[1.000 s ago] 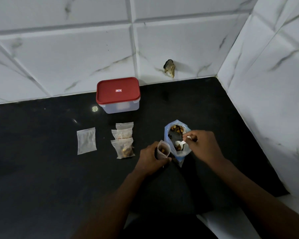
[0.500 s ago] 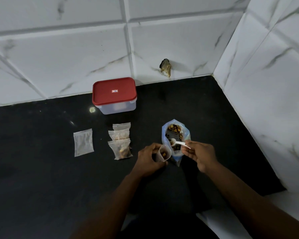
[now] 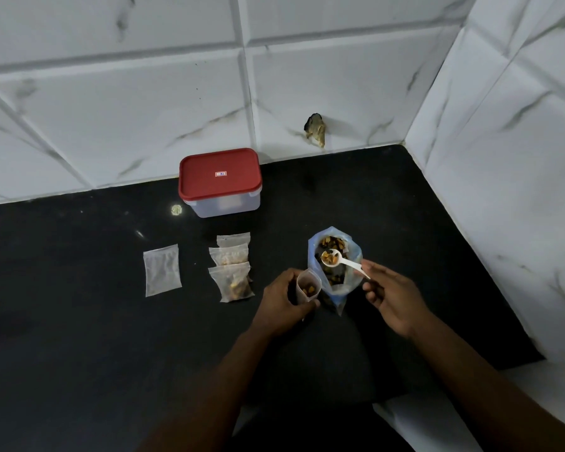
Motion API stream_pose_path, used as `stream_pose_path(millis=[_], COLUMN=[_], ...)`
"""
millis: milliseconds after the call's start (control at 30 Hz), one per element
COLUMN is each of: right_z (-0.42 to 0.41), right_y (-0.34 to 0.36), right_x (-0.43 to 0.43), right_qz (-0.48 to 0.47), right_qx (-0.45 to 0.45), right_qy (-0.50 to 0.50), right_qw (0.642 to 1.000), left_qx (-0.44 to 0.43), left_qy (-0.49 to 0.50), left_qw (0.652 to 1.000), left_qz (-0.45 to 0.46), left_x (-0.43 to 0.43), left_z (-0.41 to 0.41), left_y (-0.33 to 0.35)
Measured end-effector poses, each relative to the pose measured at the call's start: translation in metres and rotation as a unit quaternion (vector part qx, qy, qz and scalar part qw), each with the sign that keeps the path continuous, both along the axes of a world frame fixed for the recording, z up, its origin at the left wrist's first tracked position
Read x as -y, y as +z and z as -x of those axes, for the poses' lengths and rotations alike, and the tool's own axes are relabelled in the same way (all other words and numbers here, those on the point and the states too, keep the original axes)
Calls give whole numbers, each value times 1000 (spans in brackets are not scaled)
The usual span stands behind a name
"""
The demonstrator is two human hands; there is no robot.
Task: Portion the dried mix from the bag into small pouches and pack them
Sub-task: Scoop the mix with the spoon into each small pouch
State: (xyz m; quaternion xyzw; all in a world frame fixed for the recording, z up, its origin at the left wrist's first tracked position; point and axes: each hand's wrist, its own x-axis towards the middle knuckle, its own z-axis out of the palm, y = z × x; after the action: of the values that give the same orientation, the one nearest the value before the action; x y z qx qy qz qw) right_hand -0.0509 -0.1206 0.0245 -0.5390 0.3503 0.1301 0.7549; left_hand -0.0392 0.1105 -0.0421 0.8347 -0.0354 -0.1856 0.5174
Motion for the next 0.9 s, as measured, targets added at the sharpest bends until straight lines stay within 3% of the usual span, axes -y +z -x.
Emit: stream_pose_path(millis=[200,333,467,733,833,900], right_z=[7,20,29,41,46,51], right_y=[27,37,29,20,18,14], right_x=[-1,-9,-14,-19,-20,-21], right_qz=[44,152,328,484,508,498], right_qx=[93,160,227,377,406,400], right_qy=[63,150,243,292,297,302], right_qw=[993,964,884,734,699,707], left_qx=[9,20,36,49,50,55], left_qy=[10,12,12,3,2,3], left_qw=[1000,999,999,998,998,998], left_qz=[17,28,39,41,31,31], left_x=[2,2,0,-2,-4,-4], left_z=[0,1,3,6,6,5], left_y=[10,13,13,14,13,12])
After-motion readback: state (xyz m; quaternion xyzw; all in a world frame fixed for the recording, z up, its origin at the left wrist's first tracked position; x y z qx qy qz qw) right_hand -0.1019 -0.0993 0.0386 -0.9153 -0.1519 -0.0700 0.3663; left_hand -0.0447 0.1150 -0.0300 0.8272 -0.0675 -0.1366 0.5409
